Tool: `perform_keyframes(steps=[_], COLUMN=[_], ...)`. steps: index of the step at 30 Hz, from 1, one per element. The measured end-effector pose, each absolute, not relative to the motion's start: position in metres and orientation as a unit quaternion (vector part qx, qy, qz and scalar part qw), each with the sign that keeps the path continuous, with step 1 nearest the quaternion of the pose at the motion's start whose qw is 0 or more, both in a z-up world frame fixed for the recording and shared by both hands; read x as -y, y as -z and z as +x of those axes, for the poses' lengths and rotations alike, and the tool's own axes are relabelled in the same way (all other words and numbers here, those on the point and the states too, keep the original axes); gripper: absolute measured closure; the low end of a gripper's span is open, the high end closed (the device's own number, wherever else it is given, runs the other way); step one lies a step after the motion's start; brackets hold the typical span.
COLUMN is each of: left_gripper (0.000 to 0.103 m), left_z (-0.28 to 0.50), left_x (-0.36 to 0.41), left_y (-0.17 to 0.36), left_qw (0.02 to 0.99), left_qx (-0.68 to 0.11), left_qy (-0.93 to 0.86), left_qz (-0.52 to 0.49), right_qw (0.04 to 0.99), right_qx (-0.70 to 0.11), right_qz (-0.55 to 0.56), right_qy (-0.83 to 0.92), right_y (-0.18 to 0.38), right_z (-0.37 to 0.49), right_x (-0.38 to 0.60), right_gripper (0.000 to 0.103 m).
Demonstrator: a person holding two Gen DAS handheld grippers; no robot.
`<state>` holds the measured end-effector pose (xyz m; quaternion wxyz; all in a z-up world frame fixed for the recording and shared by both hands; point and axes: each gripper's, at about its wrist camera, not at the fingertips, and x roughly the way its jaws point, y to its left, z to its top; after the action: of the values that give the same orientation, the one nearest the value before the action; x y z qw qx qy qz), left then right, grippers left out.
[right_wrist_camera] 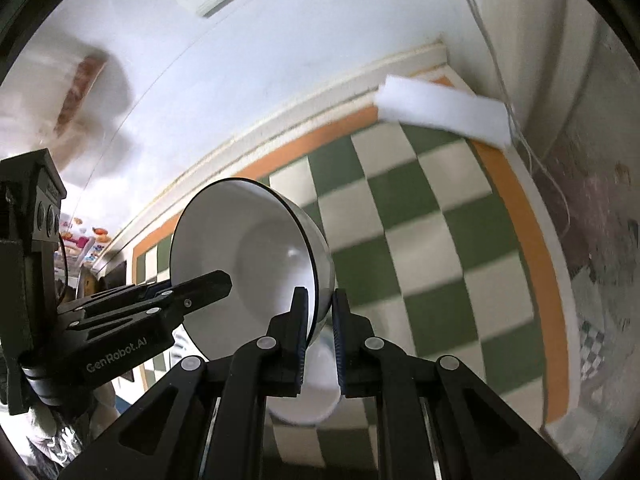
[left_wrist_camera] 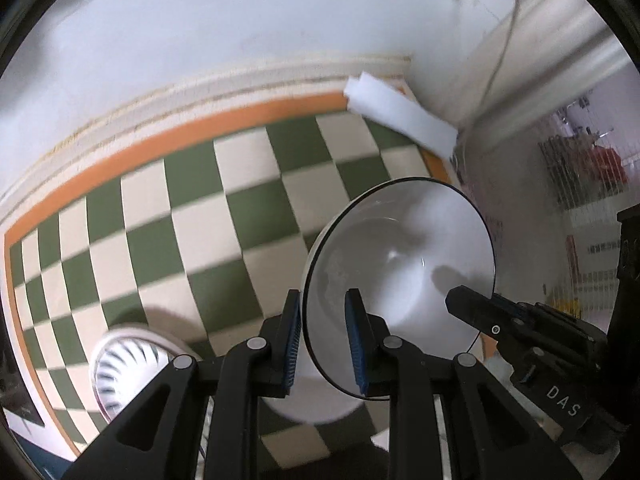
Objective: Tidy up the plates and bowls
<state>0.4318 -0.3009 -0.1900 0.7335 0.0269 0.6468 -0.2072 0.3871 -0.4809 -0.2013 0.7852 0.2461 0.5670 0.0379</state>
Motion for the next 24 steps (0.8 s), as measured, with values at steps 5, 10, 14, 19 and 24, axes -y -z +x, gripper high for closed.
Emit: perform_keyframes(steps=[5, 10, 14, 19, 24], left_gripper=[0.084, 0.084, 0.084, 0.084, 0.084], left_z=[0.401, 0.381, 0.375, 0.375, 0.376], left_x=[0.288, 0.275, 0.269, 0.265, 0.265], left_y=[0.208, 0.229, 0.243, 0.259, 0.268], left_qw=[0.721, 0.709, 0.703, 0.695, 0.691], left_qx=[-0.662, -0.678, -0.687, -0.698, -0.703], left_qy=[0.203, 0.192, 0.180, 0.169, 0.161], left_qz=[0.032, 0.034, 0.032, 0.033, 0.041], right_qw=[0.772, 0.758, 0.752, 0.744, 0.736], right_qx=[-0.582, -0.599, -0.608, -0.618, -0.628], right_qz=[0.253, 0.255, 0.250, 0.250, 0.249], right_qy=[-0.039, -0.044, -0.047, -0.045, -0.043], right_y=[0.216, 0.237, 0.249, 0.268, 0.278], right_z=[0.350, 0.327, 0.323, 0.324, 0.330], right_x=[0.468, 0.453, 0.445, 0.438, 0.435], right_gripper=[0.090, 0.090, 0.090, 0.090, 0.090])
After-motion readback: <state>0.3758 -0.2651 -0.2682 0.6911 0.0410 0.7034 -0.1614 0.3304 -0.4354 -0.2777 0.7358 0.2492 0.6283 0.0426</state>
